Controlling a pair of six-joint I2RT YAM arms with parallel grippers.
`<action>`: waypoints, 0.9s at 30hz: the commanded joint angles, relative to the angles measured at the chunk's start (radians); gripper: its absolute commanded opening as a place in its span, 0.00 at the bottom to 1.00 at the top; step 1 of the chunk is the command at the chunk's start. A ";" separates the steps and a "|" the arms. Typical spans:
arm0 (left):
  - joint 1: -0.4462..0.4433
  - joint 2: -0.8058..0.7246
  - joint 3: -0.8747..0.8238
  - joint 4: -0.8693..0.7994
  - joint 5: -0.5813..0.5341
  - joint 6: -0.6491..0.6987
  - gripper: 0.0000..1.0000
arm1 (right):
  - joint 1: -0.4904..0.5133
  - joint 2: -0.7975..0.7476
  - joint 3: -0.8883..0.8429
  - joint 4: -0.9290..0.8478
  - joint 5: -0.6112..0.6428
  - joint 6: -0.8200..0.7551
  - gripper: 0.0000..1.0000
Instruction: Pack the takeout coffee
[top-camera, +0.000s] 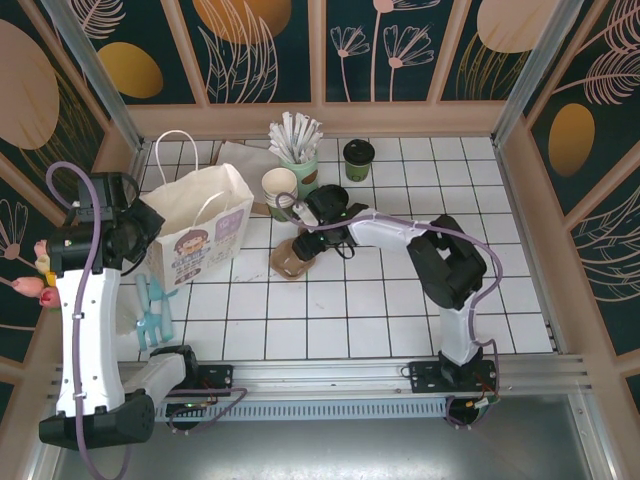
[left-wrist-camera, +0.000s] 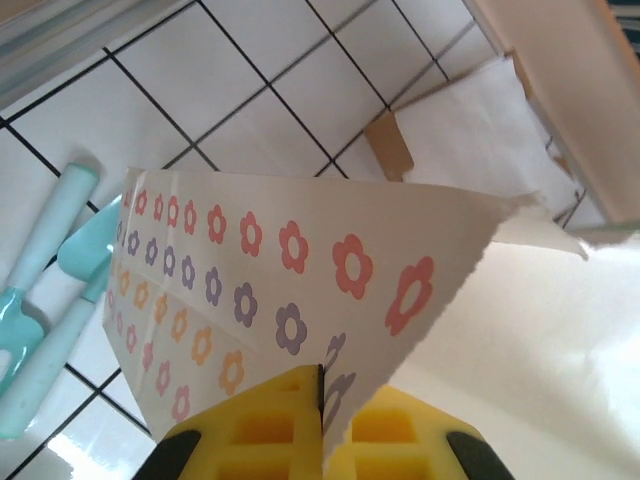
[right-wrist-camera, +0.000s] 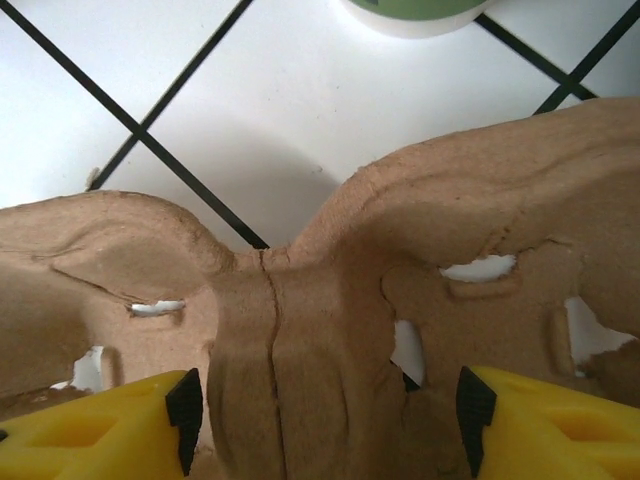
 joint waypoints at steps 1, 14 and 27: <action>0.004 0.003 0.018 -0.087 0.116 0.117 0.00 | 0.024 0.031 0.051 -0.087 0.031 -0.035 0.68; -0.013 -0.047 -0.036 -0.178 0.313 0.213 0.00 | -0.013 -0.081 -0.026 -0.224 0.147 0.128 0.48; -0.241 -0.131 -0.341 0.291 0.397 -0.115 0.00 | -0.270 -0.308 -0.256 -0.207 0.201 0.205 0.48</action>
